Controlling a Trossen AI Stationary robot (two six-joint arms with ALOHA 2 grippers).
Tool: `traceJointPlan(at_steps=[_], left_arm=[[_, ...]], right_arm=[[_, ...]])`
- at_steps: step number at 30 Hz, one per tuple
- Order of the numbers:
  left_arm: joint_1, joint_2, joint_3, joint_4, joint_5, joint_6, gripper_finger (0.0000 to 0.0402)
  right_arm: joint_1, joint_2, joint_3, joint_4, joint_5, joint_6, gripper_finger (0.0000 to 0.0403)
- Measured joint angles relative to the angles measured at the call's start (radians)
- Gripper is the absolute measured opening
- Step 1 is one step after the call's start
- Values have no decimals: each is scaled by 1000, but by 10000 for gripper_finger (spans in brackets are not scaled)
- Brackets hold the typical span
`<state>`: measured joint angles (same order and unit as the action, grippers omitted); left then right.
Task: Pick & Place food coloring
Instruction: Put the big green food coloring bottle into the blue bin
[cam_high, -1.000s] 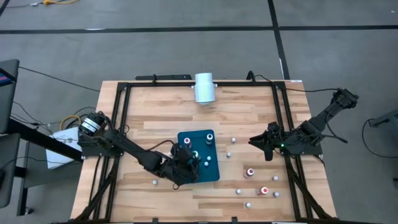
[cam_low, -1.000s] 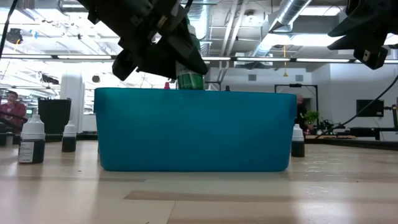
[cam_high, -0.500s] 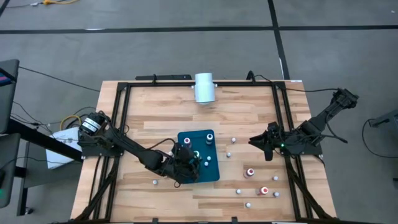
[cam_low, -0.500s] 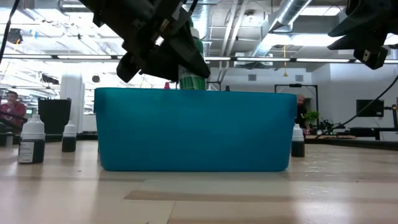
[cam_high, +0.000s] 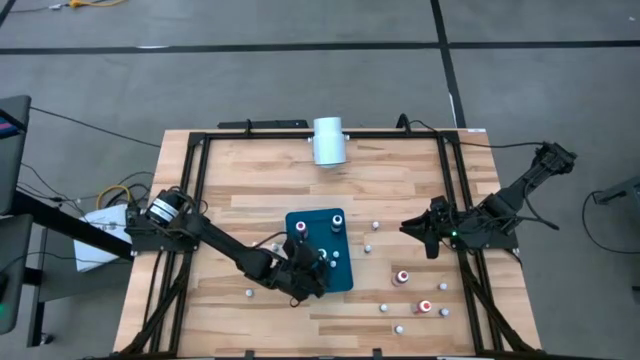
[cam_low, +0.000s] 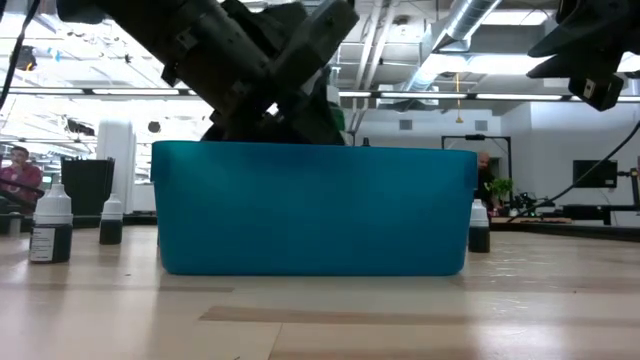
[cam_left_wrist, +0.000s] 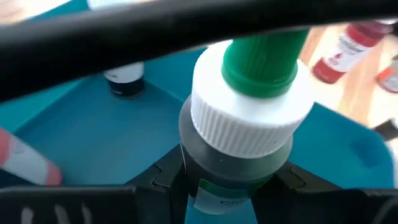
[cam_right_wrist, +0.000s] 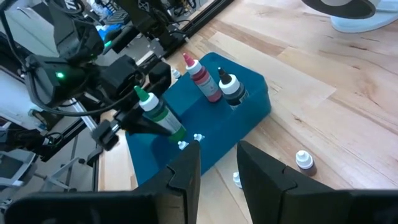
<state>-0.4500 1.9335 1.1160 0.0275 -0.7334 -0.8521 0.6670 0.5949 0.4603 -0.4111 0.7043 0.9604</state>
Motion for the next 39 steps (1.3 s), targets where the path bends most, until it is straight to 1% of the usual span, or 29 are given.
traceJointPlan(at_steps=[7,12,19,26,32,34,39], left_arm=[[0,0,0,-47,-6,-10,122],[3,0,-1,-92,-4,-44,122],[4,0,-1,-93,-2,-46,122],[16,-2,0,-124,64,-43,122],[23,-2,0,-127,85,-20,123],[27,-3,0,-127,99,-17,130],[34,-3,0,-127,105,-5,162]], right_arm=[[0,0,0,-1,-1,0,95],[0,0,0,-2,-1,0,95],[0,0,0,-2,-1,0,95],[0,0,0,-1,-1,0,95],[0,0,0,0,-1,0,95],[0,0,0,0,-1,0,95],[0,0,0,0,-1,0,95]])
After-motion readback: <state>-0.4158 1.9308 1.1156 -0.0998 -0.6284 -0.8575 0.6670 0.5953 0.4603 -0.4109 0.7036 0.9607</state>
